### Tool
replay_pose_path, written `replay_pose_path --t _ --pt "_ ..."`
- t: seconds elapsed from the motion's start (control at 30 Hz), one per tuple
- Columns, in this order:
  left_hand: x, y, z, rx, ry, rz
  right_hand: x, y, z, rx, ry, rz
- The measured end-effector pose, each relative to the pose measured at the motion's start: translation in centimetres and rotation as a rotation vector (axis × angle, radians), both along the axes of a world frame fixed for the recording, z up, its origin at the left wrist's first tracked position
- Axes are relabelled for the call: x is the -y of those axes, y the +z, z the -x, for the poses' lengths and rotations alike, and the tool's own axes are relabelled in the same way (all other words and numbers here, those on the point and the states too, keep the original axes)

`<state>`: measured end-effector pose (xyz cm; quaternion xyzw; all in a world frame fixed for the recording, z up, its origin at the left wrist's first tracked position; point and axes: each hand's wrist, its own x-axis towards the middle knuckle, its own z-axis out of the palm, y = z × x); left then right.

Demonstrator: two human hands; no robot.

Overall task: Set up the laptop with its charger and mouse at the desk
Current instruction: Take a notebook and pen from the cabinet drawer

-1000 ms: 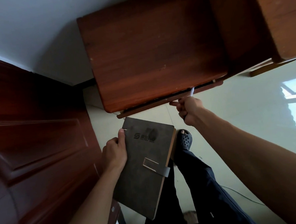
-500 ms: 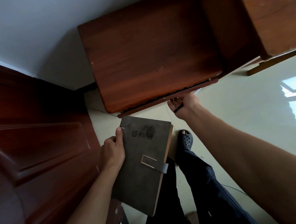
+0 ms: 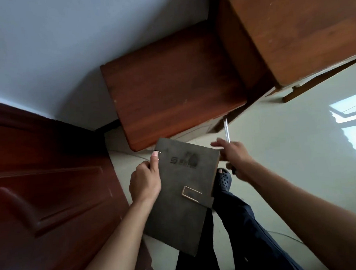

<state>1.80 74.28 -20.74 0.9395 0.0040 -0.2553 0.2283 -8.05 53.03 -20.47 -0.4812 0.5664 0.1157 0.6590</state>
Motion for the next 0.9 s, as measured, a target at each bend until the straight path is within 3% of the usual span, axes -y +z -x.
replay_pose_path --t 0.13,0.4,0.63,0.73,0.9 --pt "5.2 4.8 0.3 0.115 -0.167 -0.037 0.2 6.1 4.9 0.134 -0.116 -0.09" --pt "19.5 17.1 6.5 0.322 -0.751 0.13 9.5 15.5 11.9 0.056 -0.298 0.334" --pt "30.5 25.2 15.8 0.421 -1.158 0.274 20.1 21.0 23.4 0.157 -0.595 0.351" --pt "35.7 27.2 21.8 0.406 -1.236 0.382 25.1 23.0 30.0 0.199 -0.692 0.381" --pt "43.3 29.7 30.5 0.208 -1.175 0.529 31.1 25.6 40.0 0.239 -0.845 0.43"
